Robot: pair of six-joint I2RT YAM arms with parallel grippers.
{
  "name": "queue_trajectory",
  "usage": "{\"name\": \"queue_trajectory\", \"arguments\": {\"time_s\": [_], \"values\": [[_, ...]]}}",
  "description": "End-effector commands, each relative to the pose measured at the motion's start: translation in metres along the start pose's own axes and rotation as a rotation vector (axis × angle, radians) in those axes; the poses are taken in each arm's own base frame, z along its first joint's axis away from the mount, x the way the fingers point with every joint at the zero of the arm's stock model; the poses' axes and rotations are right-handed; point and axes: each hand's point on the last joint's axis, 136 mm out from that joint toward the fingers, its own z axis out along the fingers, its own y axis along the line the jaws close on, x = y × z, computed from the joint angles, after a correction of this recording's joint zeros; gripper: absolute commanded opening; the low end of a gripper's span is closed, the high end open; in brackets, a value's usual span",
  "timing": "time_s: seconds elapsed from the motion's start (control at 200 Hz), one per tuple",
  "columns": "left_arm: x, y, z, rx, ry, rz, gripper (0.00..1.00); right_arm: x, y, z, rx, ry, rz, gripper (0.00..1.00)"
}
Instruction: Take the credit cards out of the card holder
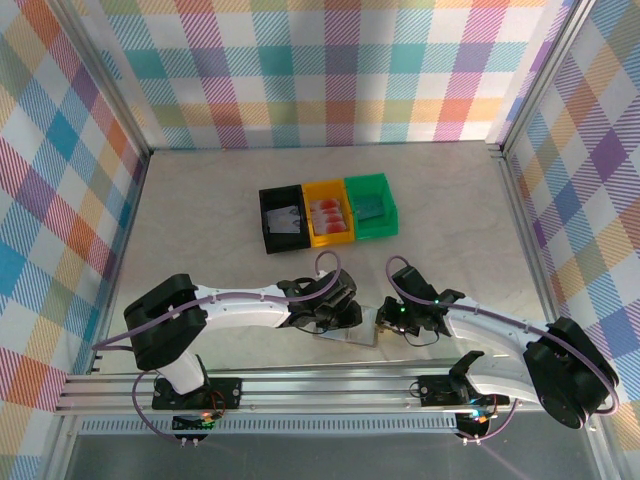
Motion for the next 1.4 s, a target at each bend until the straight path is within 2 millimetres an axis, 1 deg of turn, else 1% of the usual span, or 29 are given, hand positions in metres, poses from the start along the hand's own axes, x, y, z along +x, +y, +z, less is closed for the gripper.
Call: {"name": "queue_trajectory", "arguments": {"time_s": [0.0,0.305,0.535,0.72,0.865,1.145,1.28,1.395], "values": [[0.007,-0.013,0.001,0.058,0.024,-0.025,0.29,0.012,-0.02,0.008,0.06,0.031,0.006,0.17],[0.012,0.007,0.015,-0.009,0.044,-0.015,0.29,0.012,-0.019,0.007,0.057,0.029,0.001,0.16],[0.011,0.018,0.011,-0.068,0.035,0.021,0.29,0.013,-0.02,0.007,0.058,0.029,0.002,0.16],[0.009,0.02,0.004,-0.098,0.023,0.07,0.29,0.013,-0.021,0.007,0.06,0.028,0.002,0.16],[0.017,0.02,0.011,-0.091,0.061,0.077,0.3,0.012,-0.021,0.008,0.062,0.028,0.003,0.16],[0.019,0.006,0.013,-0.066,0.061,0.105,0.3,0.013,-0.021,0.009,0.059,0.031,0.006,0.16],[0.021,0.012,0.014,-0.09,0.066,0.117,0.3,0.014,-0.021,0.008,0.058,0.03,0.005,0.16],[0.02,0.018,0.012,-0.124,0.059,0.132,0.3,0.014,-0.022,0.008,0.057,0.028,0.004,0.16]]}}
